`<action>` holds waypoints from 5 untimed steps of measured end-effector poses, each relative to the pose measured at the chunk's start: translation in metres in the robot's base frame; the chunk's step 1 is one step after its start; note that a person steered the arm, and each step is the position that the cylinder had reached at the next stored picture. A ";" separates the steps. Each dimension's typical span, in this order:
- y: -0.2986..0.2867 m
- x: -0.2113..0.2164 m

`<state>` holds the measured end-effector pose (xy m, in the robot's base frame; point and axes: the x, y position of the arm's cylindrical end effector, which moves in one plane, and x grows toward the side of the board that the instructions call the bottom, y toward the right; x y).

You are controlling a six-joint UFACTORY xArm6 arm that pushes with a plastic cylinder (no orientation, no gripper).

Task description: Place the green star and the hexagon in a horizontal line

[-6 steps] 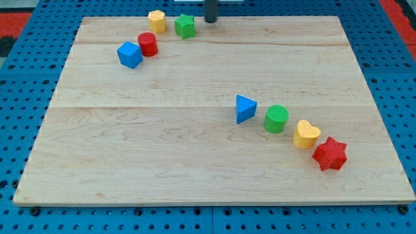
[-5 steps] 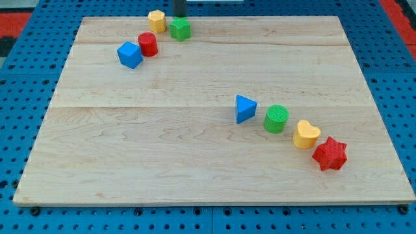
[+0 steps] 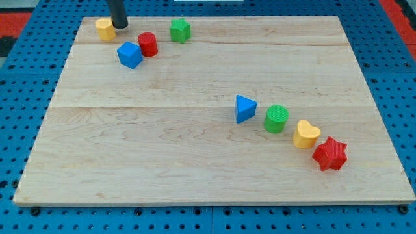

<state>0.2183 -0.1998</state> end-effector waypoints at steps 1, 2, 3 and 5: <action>-0.007 0.005; -0.011 -0.011; -0.038 -0.008; -0.038 0.010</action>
